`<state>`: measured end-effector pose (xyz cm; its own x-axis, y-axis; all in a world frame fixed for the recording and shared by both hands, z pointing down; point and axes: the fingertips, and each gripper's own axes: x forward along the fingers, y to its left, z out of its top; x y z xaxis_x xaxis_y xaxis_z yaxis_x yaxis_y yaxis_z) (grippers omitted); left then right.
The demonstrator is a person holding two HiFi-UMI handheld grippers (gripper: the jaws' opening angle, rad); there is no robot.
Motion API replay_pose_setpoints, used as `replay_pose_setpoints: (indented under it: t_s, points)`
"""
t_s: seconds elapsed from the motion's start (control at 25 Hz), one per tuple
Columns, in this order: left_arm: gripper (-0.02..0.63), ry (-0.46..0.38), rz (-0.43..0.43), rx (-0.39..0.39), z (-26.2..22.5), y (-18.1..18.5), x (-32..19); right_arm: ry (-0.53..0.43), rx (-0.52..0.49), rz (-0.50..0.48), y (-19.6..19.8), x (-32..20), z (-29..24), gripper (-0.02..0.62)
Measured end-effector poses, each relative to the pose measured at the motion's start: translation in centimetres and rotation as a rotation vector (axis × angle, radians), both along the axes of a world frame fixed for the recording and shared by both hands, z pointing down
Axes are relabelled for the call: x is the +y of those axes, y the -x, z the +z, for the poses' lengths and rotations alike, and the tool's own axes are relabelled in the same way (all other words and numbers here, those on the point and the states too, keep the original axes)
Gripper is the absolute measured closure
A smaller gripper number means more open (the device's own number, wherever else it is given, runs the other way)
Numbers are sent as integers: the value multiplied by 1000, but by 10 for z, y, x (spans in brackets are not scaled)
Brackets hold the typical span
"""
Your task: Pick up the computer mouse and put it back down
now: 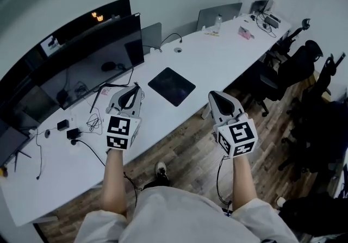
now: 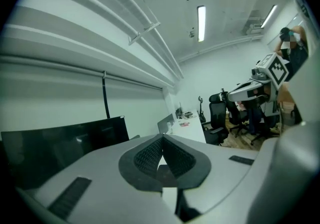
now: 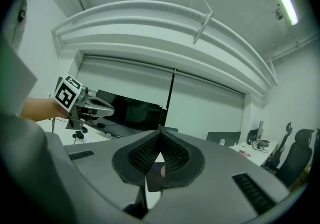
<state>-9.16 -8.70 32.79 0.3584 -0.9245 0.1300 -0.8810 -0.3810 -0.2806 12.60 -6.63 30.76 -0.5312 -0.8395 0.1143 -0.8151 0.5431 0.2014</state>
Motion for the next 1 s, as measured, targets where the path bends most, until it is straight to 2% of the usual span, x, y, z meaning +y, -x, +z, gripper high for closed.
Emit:
replay_pose_setpoints:
  t_s: [0.16, 0.32, 0.48, 0.68, 1.0]
  points:
    - [591, 43, -60, 55, 8, 39, -55, 9, 16, -16, 28, -53, -1, 583]
    - [589, 80, -92, 125, 24, 76, -96, 81, -15, -73, 62, -98, 16, 583]
    - [560, 144, -88, 107, 61, 104, -124, 158, -47, -122, 97, -133, 46, 583]
    - [452, 316, -66, 73, 135, 117, -141, 247, -46, -141, 123, -169, 93, 583]
    - [410, 568, -88, 103, 260, 121, -145, 355, 11, -225, 148, -202, 162, 583]
